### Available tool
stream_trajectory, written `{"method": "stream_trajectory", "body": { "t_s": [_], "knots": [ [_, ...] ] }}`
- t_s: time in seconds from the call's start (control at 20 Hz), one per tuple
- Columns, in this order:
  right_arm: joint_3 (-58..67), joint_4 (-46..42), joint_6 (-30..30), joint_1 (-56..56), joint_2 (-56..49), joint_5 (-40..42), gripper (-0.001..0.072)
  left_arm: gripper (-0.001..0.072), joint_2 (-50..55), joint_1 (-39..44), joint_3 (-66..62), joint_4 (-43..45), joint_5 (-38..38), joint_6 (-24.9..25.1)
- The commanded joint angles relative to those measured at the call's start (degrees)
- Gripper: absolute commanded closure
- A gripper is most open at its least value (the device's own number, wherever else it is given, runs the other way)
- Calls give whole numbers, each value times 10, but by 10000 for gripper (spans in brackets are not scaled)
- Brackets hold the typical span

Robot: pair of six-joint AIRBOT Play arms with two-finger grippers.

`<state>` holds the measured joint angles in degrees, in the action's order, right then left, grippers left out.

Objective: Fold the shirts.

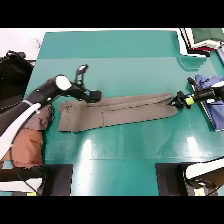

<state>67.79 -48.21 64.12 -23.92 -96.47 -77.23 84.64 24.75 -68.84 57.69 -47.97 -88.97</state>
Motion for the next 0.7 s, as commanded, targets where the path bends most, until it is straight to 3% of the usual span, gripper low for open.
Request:
{"method": "stream_trajectory", "body": {
  "t_s": [0.0,0.2,0.35,0.65],
  "knots": [
    [25,22,-17,13,37,-39,697,680,82,50,-72,-16,-1,-11],
    [96,54,11,41,127,-83,697,680,164,86,-142,-18,-4,-11],
    [145,108,40,87,177,-83,697,681,204,99,-177,-28,-7,-11],
    [201,129,82,208,220,-50,697,680,218,100,-187,-33,6,-12]
  ]
}}
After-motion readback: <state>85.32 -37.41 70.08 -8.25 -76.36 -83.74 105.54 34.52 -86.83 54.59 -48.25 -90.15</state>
